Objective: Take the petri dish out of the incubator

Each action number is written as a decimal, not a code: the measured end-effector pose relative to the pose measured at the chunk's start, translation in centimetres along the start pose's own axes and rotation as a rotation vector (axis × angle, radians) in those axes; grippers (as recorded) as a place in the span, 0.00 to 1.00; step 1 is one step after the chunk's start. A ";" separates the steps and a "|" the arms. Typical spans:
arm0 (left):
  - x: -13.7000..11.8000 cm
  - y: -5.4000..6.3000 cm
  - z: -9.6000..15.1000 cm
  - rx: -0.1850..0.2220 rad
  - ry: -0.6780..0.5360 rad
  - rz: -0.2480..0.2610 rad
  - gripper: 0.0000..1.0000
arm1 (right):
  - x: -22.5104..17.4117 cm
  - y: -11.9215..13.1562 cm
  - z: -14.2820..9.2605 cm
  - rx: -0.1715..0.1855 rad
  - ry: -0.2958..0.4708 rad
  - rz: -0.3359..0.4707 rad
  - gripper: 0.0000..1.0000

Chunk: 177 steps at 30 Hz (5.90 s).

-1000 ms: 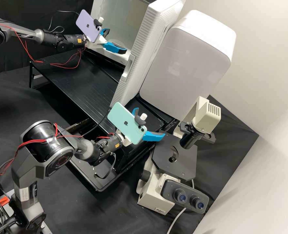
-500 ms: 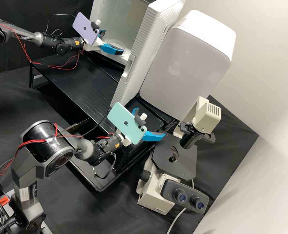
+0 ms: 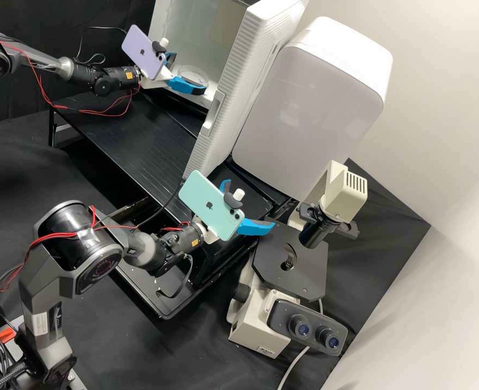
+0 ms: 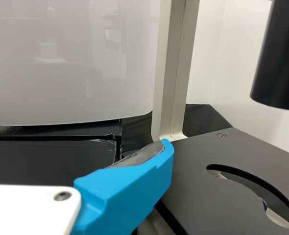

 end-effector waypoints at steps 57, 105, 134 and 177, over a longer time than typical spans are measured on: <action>2.8 -0.7 -0.2 -0.025 0.018 0.037 1.00 | 0.0 0.0 0.0 0.000 0.000 0.000 1.00; 3.0 -1.3 0.4 0.011 -0.012 0.044 0.00 | 0.0 0.0 0.0 0.000 0.000 0.000 1.00; 3.2 -1.1 0.5 0.008 -0.013 0.049 0.00 | 0.0 0.0 0.0 0.000 0.000 0.000 1.00; 3.2 -1.2 0.5 0.002 -0.013 0.053 0.00 | 0.0 0.0 0.0 0.000 0.000 0.000 1.00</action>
